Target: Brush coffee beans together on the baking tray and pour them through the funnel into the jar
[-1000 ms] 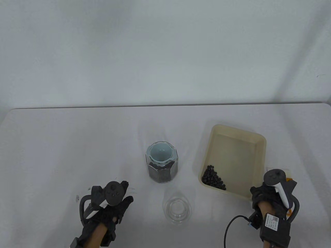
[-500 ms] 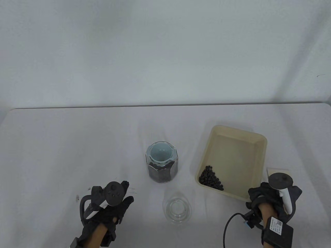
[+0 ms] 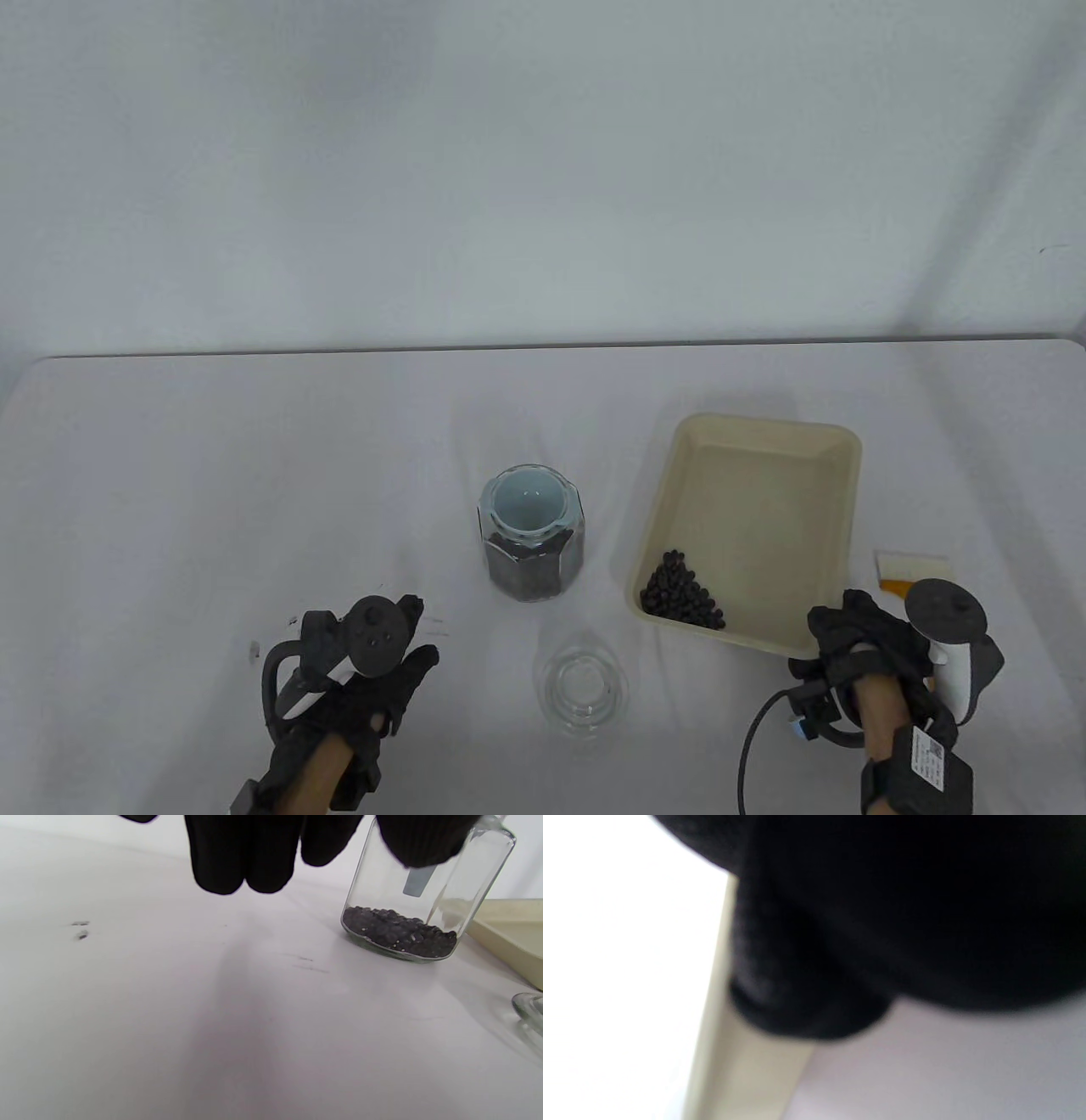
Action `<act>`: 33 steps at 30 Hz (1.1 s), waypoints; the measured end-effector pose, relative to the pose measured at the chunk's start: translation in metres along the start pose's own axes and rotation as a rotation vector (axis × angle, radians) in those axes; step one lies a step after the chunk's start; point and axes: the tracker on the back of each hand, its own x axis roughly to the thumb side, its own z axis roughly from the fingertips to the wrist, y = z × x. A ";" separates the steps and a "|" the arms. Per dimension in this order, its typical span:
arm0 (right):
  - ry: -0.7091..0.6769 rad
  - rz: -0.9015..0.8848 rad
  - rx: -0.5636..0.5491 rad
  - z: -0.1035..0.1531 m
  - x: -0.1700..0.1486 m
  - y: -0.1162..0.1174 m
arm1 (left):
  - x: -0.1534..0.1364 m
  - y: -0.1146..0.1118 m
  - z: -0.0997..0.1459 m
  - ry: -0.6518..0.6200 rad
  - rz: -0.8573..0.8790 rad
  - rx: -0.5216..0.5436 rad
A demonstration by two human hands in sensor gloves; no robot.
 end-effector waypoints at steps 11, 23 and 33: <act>-0.083 -0.102 -0.110 0.020 0.026 -0.007 | 0.000 0.000 0.000 0.005 -0.006 -0.011; -0.249 -0.110 -0.212 0.049 0.109 -0.018 | 0.001 0.000 -0.001 0.009 -0.013 -0.021; -0.397 -0.106 -0.201 0.068 0.170 0.017 | 0.001 0.001 0.000 0.009 -0.010 -0.024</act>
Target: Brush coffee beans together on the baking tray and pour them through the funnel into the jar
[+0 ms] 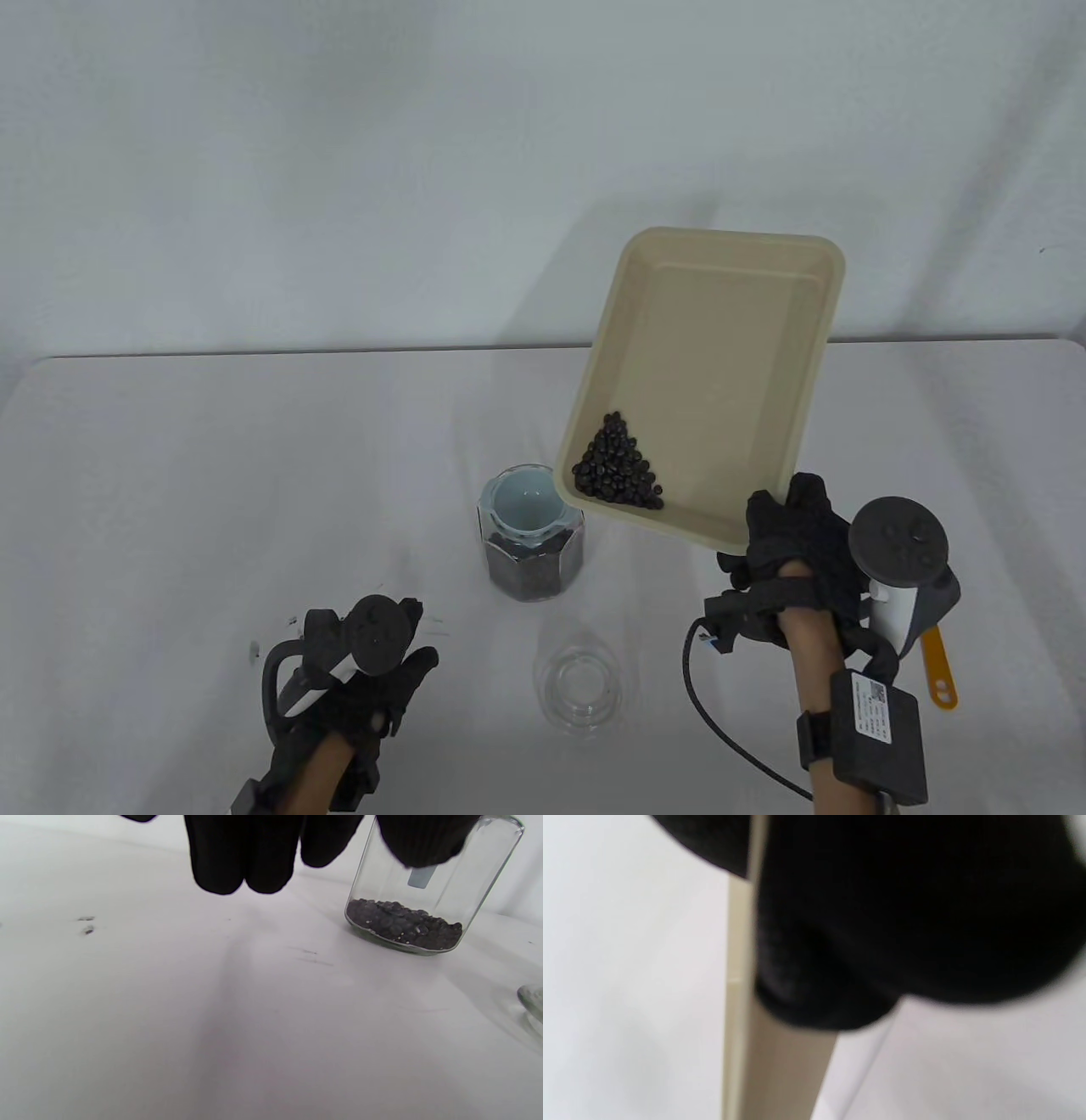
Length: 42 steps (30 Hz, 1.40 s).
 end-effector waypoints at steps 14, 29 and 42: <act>-0.128 0.117 -0.039 -0.001 0.026 0.031 | 0.003 -0.001 -0.001 -0.019 -0.010 0.002; -0.231 0.244 -0.057 0.003 0.047 0.041 | 0.004 -0.002 0.000 -0.020 -0.011 -0.001; -0.282 0.302 -0.063 0.006 0.055 0.048 | 0.004 -0.001 0.000 -0.021 -0.009 0.001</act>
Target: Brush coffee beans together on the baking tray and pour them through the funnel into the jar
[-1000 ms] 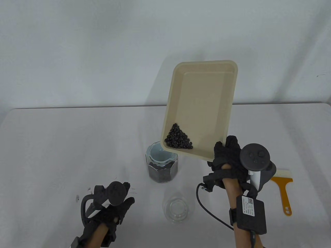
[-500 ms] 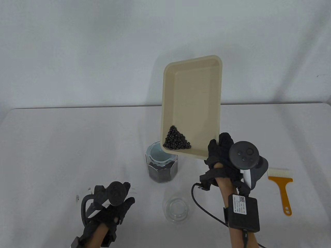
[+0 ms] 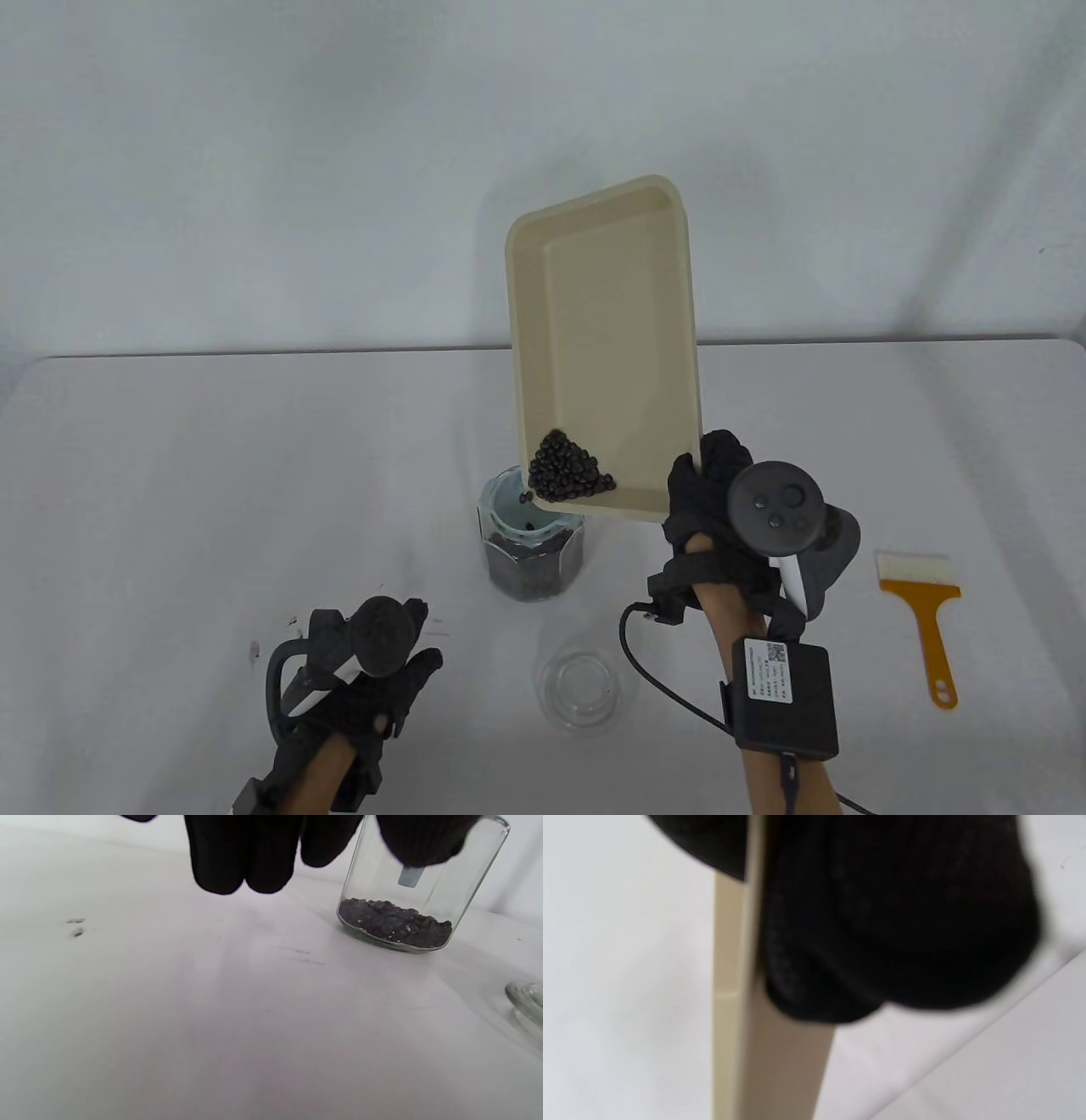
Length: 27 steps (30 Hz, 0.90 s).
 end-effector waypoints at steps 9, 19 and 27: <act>-0.023 0.017 -0.006 0.000 0.006 0.001 | 0.000 0.000 0.000 -0.002 0.000 0.002; -0.043 0.043 -0.013 0.000 0.011 0.001 | 0.000 0.000 0.000 -0.003 0.001 0.004; -0.077 0.072 -0.027 0.000 0.018 0.000 | 0.000 0.000 0.001 -0.002 0.000 0.004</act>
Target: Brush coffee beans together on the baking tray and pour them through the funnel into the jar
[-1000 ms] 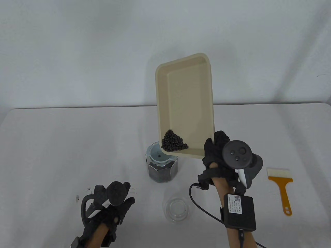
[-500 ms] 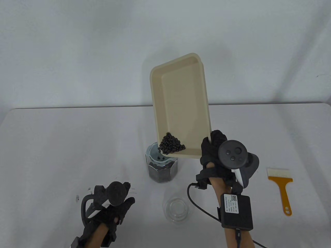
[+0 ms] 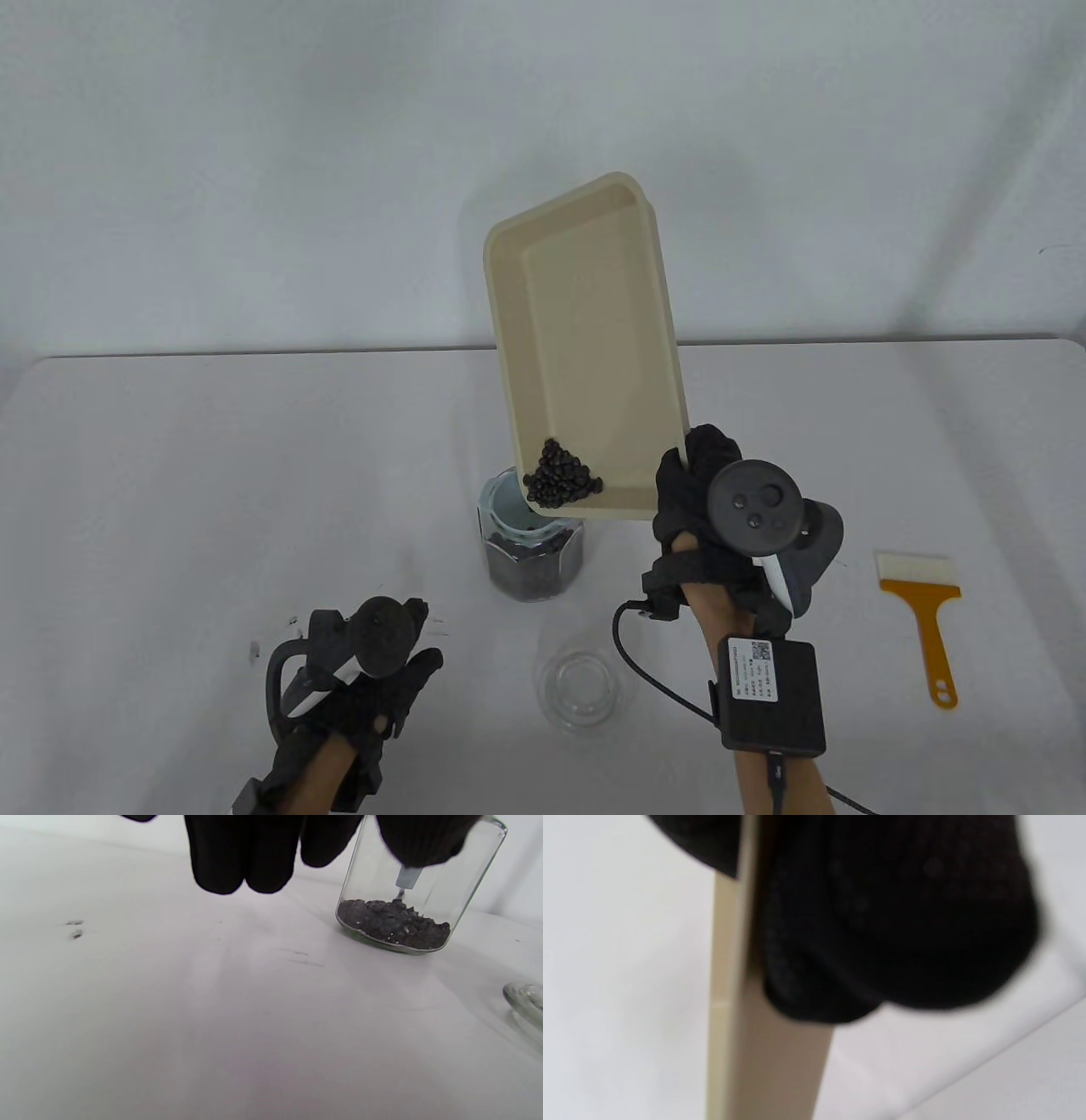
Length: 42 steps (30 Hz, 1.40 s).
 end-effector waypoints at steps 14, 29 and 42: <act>-0.042 0.049 -0.018 -0.001 0.009 -0.002 | 0.000 0.000 0.000 -0.001 0.000 0.000; -0.096 0.061 -0.055 0.001 0.015 -0.007 | 0.001 0.000 0.000 -0.003 -0.001 -0.001; -0.205 0.129 -0.073 0.007 0.030 -0.004 | 0.001 0.000 0.000 -0.004 0.000 0.001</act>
